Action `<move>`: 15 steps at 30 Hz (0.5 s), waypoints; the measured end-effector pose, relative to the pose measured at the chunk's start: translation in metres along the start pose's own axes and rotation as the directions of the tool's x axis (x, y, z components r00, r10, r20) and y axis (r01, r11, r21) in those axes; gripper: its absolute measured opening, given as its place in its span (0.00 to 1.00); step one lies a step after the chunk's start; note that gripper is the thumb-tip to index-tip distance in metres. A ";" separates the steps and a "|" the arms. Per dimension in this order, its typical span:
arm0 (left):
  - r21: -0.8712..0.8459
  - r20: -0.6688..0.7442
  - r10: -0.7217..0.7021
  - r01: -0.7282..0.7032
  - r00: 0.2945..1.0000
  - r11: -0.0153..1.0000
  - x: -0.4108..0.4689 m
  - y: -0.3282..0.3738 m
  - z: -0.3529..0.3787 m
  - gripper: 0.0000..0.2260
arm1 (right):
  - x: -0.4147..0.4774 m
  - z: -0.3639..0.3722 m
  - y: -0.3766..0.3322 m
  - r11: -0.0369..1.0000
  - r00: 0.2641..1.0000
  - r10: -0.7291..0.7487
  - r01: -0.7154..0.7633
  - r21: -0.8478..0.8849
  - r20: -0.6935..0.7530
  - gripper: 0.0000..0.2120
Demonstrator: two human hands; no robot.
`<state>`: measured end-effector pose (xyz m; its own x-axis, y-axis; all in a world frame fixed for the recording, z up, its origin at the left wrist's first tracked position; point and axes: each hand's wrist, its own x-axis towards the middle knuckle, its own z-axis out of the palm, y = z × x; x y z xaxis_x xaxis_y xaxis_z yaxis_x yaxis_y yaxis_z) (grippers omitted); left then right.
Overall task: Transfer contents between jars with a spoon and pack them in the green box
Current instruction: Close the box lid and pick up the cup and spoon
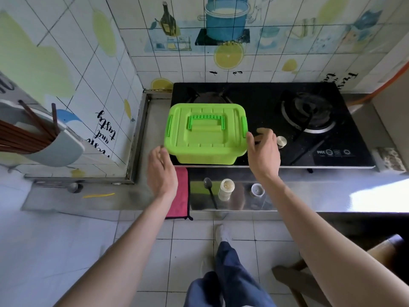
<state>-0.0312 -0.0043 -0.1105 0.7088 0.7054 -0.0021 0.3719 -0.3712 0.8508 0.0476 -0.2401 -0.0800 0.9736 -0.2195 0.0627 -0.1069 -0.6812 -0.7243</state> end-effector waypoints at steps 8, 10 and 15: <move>0.270 0.403 -0.059 -0.057 0.913 0.961 -0.070 -0.031 0.028 0.07 | -0.059 -0.007 0.061 0.994 0.996 0.088 -0.086 -0.073 0.030 0.11; 0.304 0.512 -0.035 -0.143 0.858 0.942 -0.075 -0.041 0.039 0.11 | -0.067 -0.006 0.081 0.987 0.991 0.124 -0.118 -0.106 0.053 0.10; 0.332 0.659 -0.022 -0.265 0.752 0.905 -0.083 -0.048 0.061 0.25 | -0.076 -0.004 0.122 0.959 0.961 0.228 -0.194 -0.205 0.159 0.17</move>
<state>-0.0713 -0.0819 -0.1827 0.9198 0.1406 -0.3664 0.3480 -0.7237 0.5960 -0.0404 -0.3090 -0.1702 0.9428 -0.2554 -0.2141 -0.3329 -0.7540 -0.5663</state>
